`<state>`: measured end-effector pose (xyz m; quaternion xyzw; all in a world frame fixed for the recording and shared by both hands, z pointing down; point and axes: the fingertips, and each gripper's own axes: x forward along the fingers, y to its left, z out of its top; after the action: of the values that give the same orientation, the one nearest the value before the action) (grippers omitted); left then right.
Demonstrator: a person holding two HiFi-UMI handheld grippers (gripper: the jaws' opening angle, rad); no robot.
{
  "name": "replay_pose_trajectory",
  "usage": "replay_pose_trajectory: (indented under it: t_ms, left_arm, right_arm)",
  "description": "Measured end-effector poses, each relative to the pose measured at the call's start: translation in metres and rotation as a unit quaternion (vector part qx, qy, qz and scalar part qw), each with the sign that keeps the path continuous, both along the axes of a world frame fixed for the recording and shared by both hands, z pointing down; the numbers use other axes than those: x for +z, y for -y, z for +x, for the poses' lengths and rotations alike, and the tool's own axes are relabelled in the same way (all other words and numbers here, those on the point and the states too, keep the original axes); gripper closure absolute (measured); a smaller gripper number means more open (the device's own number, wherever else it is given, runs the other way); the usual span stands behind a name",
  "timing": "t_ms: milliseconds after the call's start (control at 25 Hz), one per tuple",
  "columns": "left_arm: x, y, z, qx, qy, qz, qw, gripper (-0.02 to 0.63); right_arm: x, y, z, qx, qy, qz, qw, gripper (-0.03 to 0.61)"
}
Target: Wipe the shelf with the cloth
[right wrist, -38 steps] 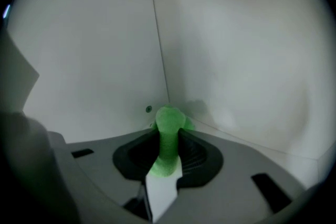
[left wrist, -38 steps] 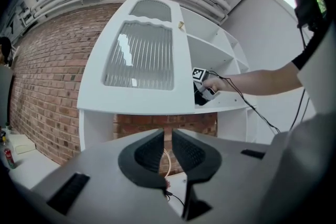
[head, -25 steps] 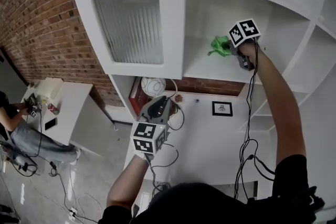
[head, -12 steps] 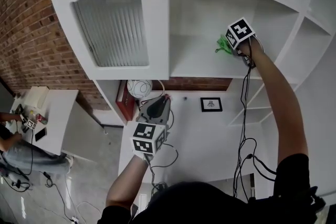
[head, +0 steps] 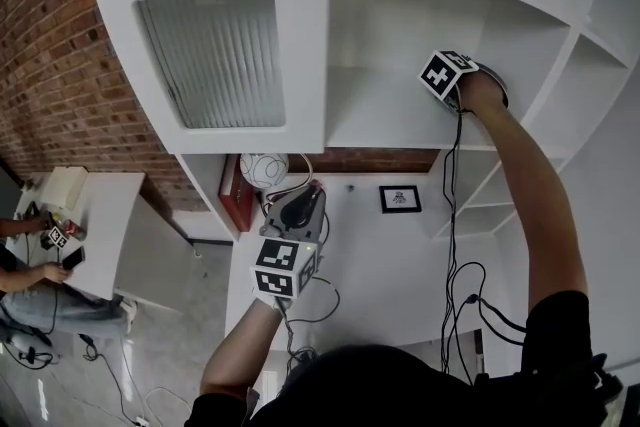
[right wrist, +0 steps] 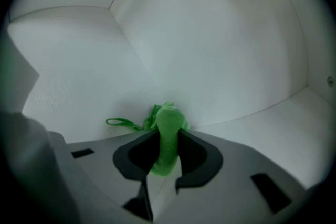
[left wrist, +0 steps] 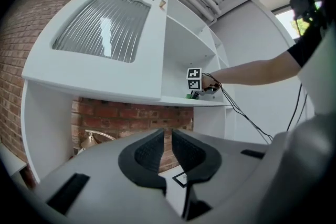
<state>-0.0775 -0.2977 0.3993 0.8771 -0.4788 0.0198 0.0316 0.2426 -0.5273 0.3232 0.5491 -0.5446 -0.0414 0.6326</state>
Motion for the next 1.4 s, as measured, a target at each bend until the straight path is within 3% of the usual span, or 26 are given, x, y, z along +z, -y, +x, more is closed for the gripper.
replay_pose_trajectory:
  t_ms: [360,760,880,1000,1080,1200,1280,1400]
  left_arm:
    - [0.006,-0.001,0.001,0.006,-0.002,-0.010,0.9999,0.568]
    - [0.012,-0.005,-0.005,0.000,-0.016,-0.023,0.9996,0.568]
    - [0.015,-0.007,-0.005,-0.002,-0.017,-0.027,0.9995,0.568]
    - [0.014,-0.007,0.001,0.005,-0.017,-0.029,0.9994,0.568]
    - [0.014,-0.007,0.009,0.012,-0.018,-0.029,0.9994,0.568]
    - [0.014,-0.008,0.019,0.019,-0.019,-0.030,0.9992,0.568]
    - [0.015,-0.011,0.025,0.022,-0.018,-0.032,0.9991,0.568]
    - [0.015,-0.018,0.022,0.015,-0.015,-0.032,0.9992,0.568]
  right_arm:
    - [0.001,-0.001,0.020,0.019,-0.081,-0.019,0.996,0.491]
    - [0.001,-0.011,0.042,0.025,-0.200,-0.042,0.979,0.491]
    - [-0.007,-0.014,0.041,0.015,-0.218,-0.027,0.975,0.489]
    - [-0.023,-0.016,0.025,-0.023,-0.228,0.026,0.973,0.489]
    - [-0.035,-0.019,0.002,-0.066,-0.186,0.081,0.977,0.489]
    - [-0.048,-0.030,-0.049,-0.141,-0.013,0.141,0.980,0.489]
    - [-0.060,-0.041,-0.081,-0.174,0.135,0.159,0.963,0.489]
    - [-0.086,-0.052,-0.118,-0.185,0.323,0.169,0.913,0.489]
